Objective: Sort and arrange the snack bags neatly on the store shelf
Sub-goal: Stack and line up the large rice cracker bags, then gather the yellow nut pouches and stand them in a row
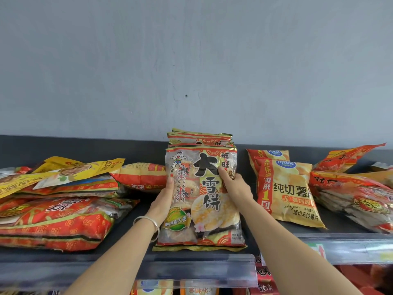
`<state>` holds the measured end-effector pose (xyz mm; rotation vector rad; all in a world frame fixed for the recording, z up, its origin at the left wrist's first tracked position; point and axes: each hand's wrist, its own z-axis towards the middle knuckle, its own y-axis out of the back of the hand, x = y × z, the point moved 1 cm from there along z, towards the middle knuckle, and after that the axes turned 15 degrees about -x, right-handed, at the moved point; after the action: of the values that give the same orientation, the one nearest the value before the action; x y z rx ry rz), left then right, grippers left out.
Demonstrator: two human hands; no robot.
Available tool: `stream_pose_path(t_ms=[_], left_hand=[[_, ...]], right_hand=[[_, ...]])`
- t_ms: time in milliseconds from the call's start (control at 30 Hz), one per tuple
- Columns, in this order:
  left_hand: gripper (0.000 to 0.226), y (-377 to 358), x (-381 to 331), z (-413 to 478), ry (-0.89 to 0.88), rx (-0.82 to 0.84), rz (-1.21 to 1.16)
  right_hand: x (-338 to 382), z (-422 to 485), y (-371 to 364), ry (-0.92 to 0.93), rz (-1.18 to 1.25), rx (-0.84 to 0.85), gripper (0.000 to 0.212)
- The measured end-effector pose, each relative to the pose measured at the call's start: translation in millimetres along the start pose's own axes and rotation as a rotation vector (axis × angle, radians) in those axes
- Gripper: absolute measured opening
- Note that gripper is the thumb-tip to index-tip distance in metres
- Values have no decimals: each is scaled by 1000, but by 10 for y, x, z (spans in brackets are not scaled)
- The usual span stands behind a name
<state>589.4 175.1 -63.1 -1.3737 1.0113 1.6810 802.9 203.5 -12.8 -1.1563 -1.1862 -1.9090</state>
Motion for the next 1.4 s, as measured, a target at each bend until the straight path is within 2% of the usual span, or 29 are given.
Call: stream_pose_path(t_ms=[33,100,233,300,433,567,733,1000,1167,1333,1400], left_hand=[[105,-2,-28,-36,-17,-19,28],[91,8,-76,-105,-60,-116,82],[61,60,-142,-231,-226,-287,136],[54,78,-191,-318,-287,-322,144],[46,150,-276,-522,-346,-344,248],[34,349,-269,-726,-379,-362,348],[29,770,-233,-907,-429,-388,461],[29,1421,-328,-706,-606,-438,679],[32,1841,-392,-250,-728,-428,873],[41,2108,-354,295,-786,-351,1042],[43,2141,-335,467,-819,-325,1090]], right_hand=[[-12,-15,-2,-38,77,10,85],[17,-46,31,1,149,-21,88],[102,-160,143,206,27,-182,81],[136,-252,207,310,-83,-260,70],[230,-522,267,614,-292,-382,34],[299,-813,154,866,-324,-304,26],[450,-1149,-119,1090,-298,-171,27],[880,-1397,-767,1170,-386,20,36],[1132,-1313,-1345,1054,-519,137,43],[1254,-1171,-1781,970,-611,123,56],[1294,-1103,-1895,957,-652,165,60]])
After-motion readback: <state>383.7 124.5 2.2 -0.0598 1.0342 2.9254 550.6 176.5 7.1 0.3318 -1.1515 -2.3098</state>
